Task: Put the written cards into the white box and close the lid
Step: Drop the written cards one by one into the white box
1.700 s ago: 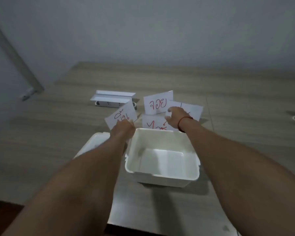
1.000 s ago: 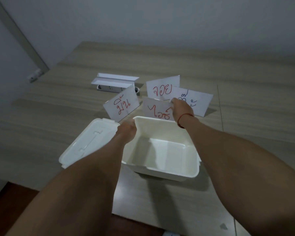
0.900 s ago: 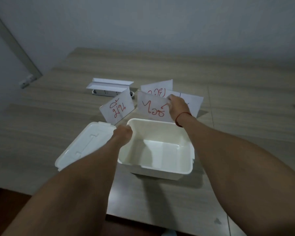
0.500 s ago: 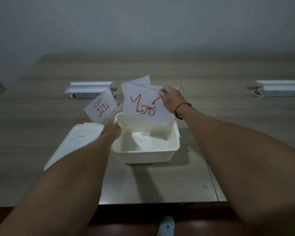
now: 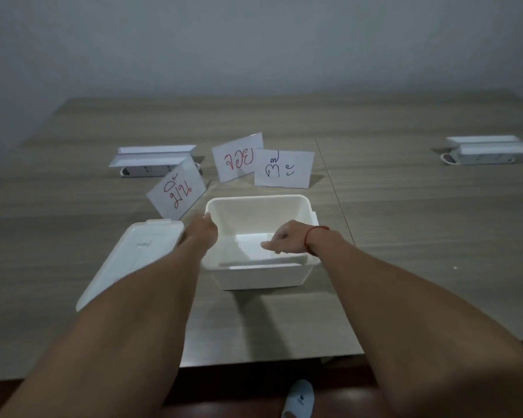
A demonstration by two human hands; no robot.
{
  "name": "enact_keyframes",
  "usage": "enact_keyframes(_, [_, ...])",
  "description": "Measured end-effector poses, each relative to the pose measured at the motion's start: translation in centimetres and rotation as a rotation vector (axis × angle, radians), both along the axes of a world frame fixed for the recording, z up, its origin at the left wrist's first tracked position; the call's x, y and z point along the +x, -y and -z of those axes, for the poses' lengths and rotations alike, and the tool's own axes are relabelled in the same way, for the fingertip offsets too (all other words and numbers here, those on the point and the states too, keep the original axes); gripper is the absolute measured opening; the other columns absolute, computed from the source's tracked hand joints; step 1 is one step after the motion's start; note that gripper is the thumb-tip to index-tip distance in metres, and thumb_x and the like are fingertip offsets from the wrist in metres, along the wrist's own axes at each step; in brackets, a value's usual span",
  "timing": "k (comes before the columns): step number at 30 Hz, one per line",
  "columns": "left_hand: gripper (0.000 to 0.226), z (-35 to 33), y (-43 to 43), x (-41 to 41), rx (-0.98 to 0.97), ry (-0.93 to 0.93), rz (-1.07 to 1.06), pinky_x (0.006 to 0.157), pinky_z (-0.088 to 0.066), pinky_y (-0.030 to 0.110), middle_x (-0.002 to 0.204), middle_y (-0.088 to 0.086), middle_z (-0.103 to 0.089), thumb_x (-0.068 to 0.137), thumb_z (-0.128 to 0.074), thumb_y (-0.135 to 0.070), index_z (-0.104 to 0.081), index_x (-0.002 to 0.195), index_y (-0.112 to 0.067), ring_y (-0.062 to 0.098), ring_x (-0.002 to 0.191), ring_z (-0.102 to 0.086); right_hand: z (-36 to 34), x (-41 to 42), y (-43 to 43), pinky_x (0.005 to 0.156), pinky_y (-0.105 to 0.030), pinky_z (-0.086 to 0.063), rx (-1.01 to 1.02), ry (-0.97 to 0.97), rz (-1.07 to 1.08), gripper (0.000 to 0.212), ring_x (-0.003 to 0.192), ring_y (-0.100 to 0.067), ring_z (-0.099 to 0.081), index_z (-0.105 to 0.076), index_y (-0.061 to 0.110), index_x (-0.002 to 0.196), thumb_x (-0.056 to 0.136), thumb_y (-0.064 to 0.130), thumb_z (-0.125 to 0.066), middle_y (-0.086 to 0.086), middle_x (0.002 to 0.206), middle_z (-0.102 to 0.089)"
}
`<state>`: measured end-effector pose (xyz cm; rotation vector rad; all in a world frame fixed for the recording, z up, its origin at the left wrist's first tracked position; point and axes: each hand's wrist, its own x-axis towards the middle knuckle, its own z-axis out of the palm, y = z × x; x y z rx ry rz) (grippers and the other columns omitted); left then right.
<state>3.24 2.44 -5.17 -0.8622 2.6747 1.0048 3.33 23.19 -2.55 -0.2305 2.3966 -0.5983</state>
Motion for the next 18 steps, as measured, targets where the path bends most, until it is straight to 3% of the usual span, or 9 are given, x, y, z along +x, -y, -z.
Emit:
enact_keyframes(2, [0.051,0.4,0.2,-0.9,-0.006,-0.019,0.001,0.094,-0.042,0.039,0.131,0.023,-0.056,0.103,-0.022,-0.032,-0.049,0.132,0.001,0.039,0.121,-0.053,-0.6,-1.4,0.3,0.097,-0.038,-0.05,-0.039,-0.076,0.079,0.057,0.099,-0.03,-0.062,-0.071,0.001,0.089,0.085,0.056,-0.056,-0.011,0.103,-0.068])
enact_keyframes(4, [0.051,0.8,0.2,-2.1,-0.013,-0.051,0.005,0.089,-0.043,0.038,0.125,0.025,-0.059,0.103,-0.023,-0.03,-0.053,0.126,0.004,0.039,0.118,-0.055,-1.0,-3.6,0.5,0.08,-0.032,-0.048,-0.087,-0.217,0.159,0.051,0.08,-0.028,-0.056,-0.058,0.006,0.061,0.087,0.049,-0.057,-0.01,0.075,-0.06])
enact_keyframes(6, [0.05,0.9,0.2,-3.5,-0.025,-0.07,0.006,0.096,-0.043,0.041,0.123,0.025,-0.06,0.103,-0.023,-0.028,-0.054,0.124,0.005,0.039,0.118,-0.055,-1.2,-6.4,0.4,0.077,-0.031,-0.048,-0.105,-0.341,0.231,0.045,0.077,-0.025,-0.058,-0.052,0.014,0.054,0.088,0.043,-0.058,-0.007,0.072,-0.06])
enact_keyframes(9, [0.05,1.2,0.1,-5.8,-0.058,-0.083,-0.016,0.092,-0.043,0.041,0.118,0.022,-0.061,0.103,-0.022,-0.031,-0.055,0.121,0.002,0.037,0.112,-0.057,-1.1,-10.2,0.1,0.09,-0.037,-0.053,-0.089,-0.453,0.292,0.027,0.101,-0.03,-0.064,-0.068,0.012,0.084,0.09,0.036,-0.056,-0.011,0.101,-0.07])
enact_keyframes(11, [0.05,1.4,0.0,-7.7,-0.076,-0.096,-0.05,0.084,-0.042,0.037,0.112,0.02,-0.062,0.102,-0.022,-0.034,-0.057,0.116,0.0,0.034,0.103,-0.058,-0.8,-12.4,0.2,0.1,-0.041,-0.047,-0.035,-0.505,0.325,0.03,0.116,-0.03,-0.057,-0.065,0.011,0.11,0.093,0.032,-0.053,-0.011,0.121,-0.063])
enact_keyframes(15, [0.046,1.4,0.1,-11.2,-0.113,-0.114,-0.101,0.077,-0.046,0.038,0.104,0.019,-0.063,0.1,-0.024,-0.033,-0.057,0.107,0.0,0.031,0.088,-0.058,0.4,-16.4,0.8,0.106,-0.042,-0.039,0.063,-0.572,0.328,0.036,0.127,-0.031,-0.046,-0.054,0.009,0.127,0.098,0.028,-0.046,-0.013,0.135,-0.051])
enact_keyframes(18, [0.041,1.4,0.1,-13.4,-0.136,-0.107,-0.089,0.077,-0.046,0.037,0.108,0.019,-0.063,0.098,-0.025,-0.026,-0.056,0.108,0.0,0.032,0.087,-0.056,0.9,-19.3,1.1,0.107,-0.04,-0.033,0.112,-0.605,0.334,0.041,0.133,-0.03,-0.04,-0.045,0.012,0.137,0.099,0.027,-0.045,-0.011,0.145,-0.042])
